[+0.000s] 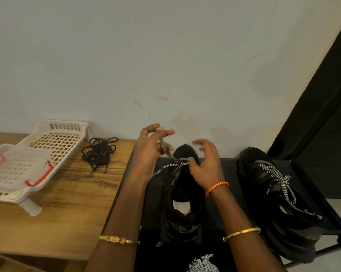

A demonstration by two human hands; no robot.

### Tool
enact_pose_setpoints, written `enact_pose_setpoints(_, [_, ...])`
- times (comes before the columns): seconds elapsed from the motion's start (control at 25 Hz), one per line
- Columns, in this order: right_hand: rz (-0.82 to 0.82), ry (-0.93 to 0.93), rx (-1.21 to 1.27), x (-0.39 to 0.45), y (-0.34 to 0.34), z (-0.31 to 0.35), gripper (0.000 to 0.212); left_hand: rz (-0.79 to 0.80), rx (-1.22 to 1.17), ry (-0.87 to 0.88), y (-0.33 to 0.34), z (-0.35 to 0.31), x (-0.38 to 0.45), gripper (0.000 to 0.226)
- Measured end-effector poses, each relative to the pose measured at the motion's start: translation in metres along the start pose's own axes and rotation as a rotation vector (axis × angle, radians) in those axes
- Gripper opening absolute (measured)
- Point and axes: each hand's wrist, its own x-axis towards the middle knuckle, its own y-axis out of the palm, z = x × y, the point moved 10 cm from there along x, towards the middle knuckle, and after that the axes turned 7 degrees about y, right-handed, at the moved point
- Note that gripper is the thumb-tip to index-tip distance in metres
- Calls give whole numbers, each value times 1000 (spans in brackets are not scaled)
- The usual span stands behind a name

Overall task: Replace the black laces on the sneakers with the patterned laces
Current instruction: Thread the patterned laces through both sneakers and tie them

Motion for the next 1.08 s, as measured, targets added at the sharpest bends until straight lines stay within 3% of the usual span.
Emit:
enact_pose_setpoints(0.08, [152,-274,42,-10,13,36,68,257,267,32,31,-15,-19,17])
enact_pose_setpoints(0.12, [244,-316,112,-14,20,44,70,377,333,31,44,-16,-28,16])
enact_pose_setpoints(0.2, [319,-300,236,-17,20,48,55,486,352,58,53,-18,-34,15])
enact_pose_setpoints(0.32, [270,-142,377,-8,4,34,25,255,375,161,14,-17,-11,16])
enact_pose_setpoints(0.4, [179,-71,393,4,-15,20,19,8,446,195,-24,-10,2,16])
enact_pose_setpoints(0.48, [89,-15,370,14,-32,5,14,-142,515,214,-49,-1,7,13])
enact_pose_setpoints(0.8, [-104,184,285,28,-50,-33,3,-531,401,115,-76,20,1,8])
enact_pose_setpoints(1.08, [-76,256,264,31,-55,-46,12,-766,231,-14,-100,33,-8,8])
